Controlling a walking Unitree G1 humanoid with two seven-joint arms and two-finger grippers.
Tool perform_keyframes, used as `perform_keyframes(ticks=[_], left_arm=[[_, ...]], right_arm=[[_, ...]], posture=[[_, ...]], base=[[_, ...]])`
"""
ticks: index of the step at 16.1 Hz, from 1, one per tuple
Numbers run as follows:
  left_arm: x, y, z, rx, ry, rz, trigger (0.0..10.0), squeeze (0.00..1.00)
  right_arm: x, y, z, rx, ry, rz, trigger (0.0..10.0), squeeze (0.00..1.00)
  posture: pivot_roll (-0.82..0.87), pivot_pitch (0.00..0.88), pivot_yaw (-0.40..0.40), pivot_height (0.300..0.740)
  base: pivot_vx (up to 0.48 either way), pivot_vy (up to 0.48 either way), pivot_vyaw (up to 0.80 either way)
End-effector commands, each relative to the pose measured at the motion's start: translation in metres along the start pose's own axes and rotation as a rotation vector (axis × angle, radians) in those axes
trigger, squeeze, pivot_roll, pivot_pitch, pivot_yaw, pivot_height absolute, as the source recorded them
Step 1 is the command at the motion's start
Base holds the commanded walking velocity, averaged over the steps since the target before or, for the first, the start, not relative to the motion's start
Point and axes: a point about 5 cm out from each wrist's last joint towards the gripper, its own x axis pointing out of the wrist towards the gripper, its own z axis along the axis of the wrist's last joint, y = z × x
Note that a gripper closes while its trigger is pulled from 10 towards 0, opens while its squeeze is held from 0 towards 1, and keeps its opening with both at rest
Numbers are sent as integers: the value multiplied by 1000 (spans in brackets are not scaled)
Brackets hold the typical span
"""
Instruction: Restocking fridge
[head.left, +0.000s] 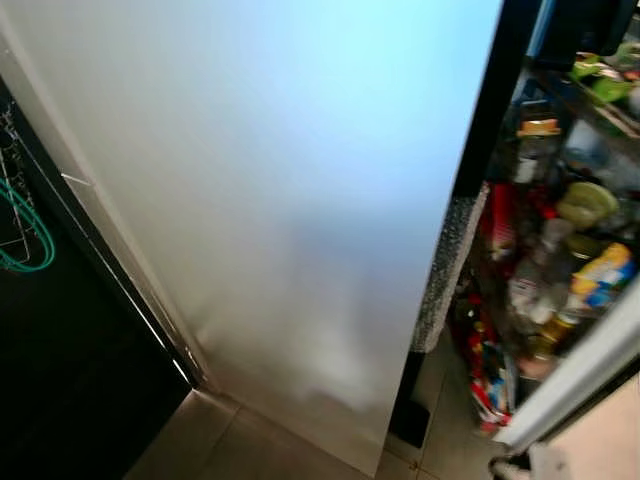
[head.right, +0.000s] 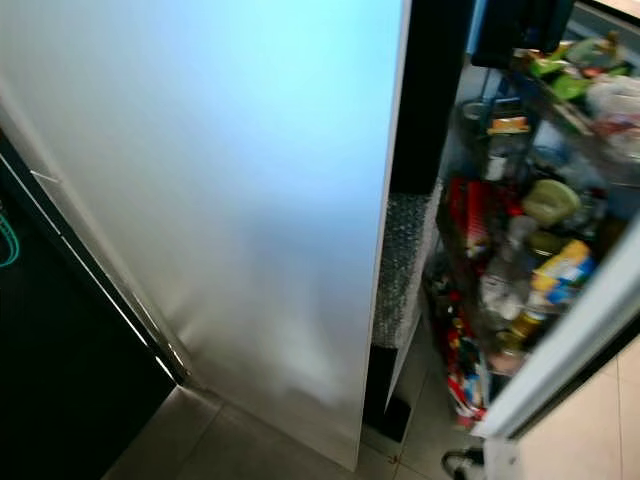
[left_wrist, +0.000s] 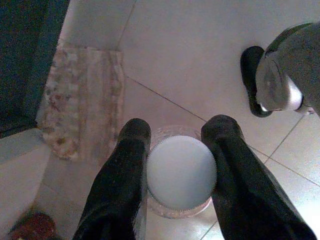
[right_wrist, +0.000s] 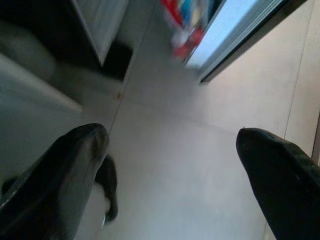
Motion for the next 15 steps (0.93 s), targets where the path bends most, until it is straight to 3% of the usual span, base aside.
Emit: perform_keyframes(ticks=[1, 2, 3, 4, 5, 7, 10, 12, 15], left_arm=[[-1, 0, -3, -15, 10, -14, 10000, 0], [-1, 0, -3, -23, 10, -26, 10000, 0], [-1, 0, -3, -29, 9, -31, 10000, 0], [-1, 0, -4, -25, 10, -30, 10000, 0], [-1, 0, -5, -25, 13, -30, 10000, 0], [-1, 1, -6, -22, 21, -30, 10000, 0], [-1, 1, -4, 27, 14, -51, 10000, 0], [-1, 2, -3, 31, 13, -54, 10000, 0], [0, 1, -2, 29, 11, -55, 10000, 0]], right_arm=[[-1, 2, -7, 43, 24, -18, 10000, 0], [-2, 6, -13, 10, 39, -10, 10000, 0], [-3, 16, -20, -144, 59, 43, 10000, 0], [-5, 22, -27, -168, 85, 69, 10000, 0], [-6, 25, -33, -105, 107, 64, 10000, 0], [-7, 30, -38, -77, 124, 72, 10000, 0], [-8, 36, -43, -90, 149, 82, 10000, 0], [-8, 39, -44, -181, 162, 111, 10000, 0], [-8, 36, -45, -122, 171, 86, 10000, 0]], posture=[[-60, 0, 48, 740], [-53, 0, 44, 740], [-64, 0, 43, 740], [-70, 0, 41, 740], [-77, 0, 39, 740], [-80, 0, 37, 740], [-86, 0, 40, 740], [-94, 0, 43, 740], [-86, 0, 37, 740]], base=[[0, 0, 0], [0, 0, 0], [0, 0, 0], [0, 0, 0], [0, 0, 0], [0, 0, 0], [0, 0, 0], [0, -311, 0], [0, -301, 0]])
